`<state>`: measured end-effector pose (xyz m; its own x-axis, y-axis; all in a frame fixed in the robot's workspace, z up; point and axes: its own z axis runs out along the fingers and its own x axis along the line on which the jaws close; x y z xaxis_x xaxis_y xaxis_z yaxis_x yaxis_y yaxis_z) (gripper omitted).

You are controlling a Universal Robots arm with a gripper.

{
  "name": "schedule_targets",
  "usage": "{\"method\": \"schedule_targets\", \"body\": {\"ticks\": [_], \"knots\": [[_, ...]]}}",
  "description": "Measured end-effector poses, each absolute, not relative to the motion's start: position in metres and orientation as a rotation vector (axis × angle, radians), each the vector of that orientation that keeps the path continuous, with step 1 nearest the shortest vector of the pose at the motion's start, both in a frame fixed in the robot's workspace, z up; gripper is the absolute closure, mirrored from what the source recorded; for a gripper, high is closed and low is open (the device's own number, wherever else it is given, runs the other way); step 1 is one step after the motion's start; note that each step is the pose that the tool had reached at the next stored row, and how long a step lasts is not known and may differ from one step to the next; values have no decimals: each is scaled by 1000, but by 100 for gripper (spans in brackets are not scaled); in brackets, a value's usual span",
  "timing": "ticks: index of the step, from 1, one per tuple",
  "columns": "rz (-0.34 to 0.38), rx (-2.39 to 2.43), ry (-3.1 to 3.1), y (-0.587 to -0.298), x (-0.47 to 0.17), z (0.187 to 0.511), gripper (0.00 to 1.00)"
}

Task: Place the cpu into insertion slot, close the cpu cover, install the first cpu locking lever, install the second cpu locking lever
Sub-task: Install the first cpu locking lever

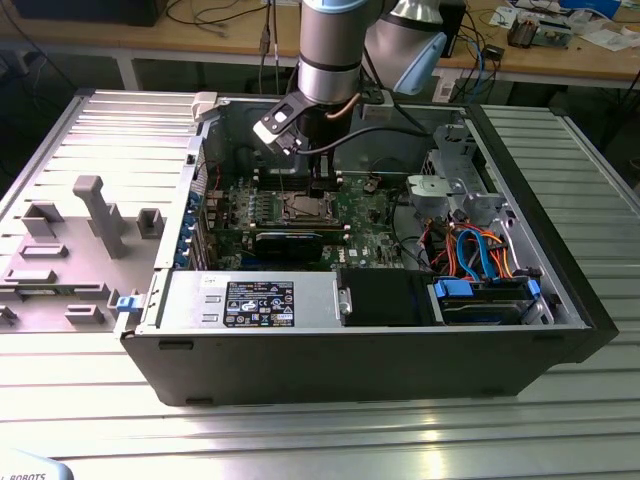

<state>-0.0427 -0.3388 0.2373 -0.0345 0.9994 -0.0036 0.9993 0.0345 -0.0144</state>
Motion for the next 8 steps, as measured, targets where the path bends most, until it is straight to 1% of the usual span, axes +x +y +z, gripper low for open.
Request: {"method": "schedule_targets", "body": {"ticks": [8], "knots": [[15, -2177, -2253, -339, -44, 247, 89]]}}
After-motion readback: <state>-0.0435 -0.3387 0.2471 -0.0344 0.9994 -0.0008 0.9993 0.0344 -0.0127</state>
